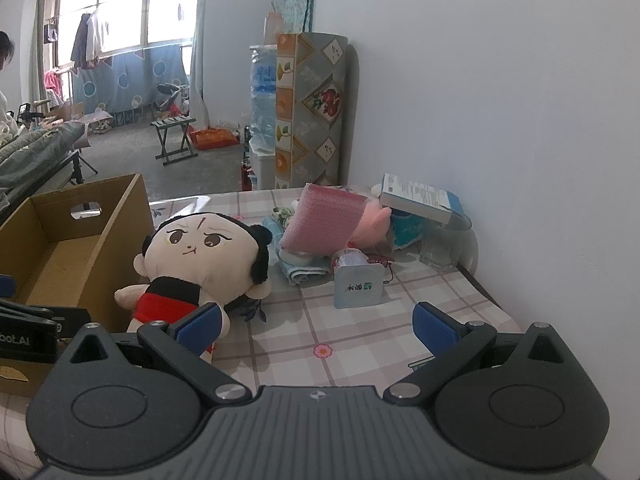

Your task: Organize soft objects

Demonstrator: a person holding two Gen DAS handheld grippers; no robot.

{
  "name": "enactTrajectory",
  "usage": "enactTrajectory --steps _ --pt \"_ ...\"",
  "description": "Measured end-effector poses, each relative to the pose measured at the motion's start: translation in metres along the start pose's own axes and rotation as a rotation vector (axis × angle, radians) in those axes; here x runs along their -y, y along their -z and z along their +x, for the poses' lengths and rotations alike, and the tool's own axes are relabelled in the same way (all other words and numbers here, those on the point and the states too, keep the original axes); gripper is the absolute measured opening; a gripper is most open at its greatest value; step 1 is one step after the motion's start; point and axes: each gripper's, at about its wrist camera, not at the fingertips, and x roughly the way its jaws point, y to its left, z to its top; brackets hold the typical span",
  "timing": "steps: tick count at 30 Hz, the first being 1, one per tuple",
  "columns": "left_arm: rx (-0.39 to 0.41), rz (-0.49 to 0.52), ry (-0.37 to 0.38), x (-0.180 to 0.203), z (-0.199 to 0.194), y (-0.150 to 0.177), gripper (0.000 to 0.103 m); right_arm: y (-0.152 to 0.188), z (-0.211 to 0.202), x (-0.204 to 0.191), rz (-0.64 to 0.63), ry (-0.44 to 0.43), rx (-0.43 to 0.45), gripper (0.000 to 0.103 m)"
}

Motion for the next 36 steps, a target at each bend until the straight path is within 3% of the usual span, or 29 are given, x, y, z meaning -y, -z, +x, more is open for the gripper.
enactTrajectory --steps 11,19,25,29,36 --pt "-0.017 0.002 -0.012 0.002 0.007 -0.001 0.103 0.002 0.009 0.006 0.012 -0.006 -0.007 0.06" --pt "0.01 0.044 0.011 0.02 0.015 -0.016 0.103 0.021 0.026 0.033 0.076 -0.054 0.018 0.06" --pt "0.059 0.038 0.112 0.036 0.027 -0.039 0.103 0.035 0.042 0.072 0.188 -0.154 0.122 0.06" --pt "0.114 0.016 0.187 0.049 0.036 -0.062 0.101 0.032 0.057 0.091 0.214 -0.162 0.177 0.06" --pt "0.082 0.056 0.309 0.09 0.073 -0.122 0.102 0.016 0.094 0.106 0.239 -0.229 0.227 0.06"
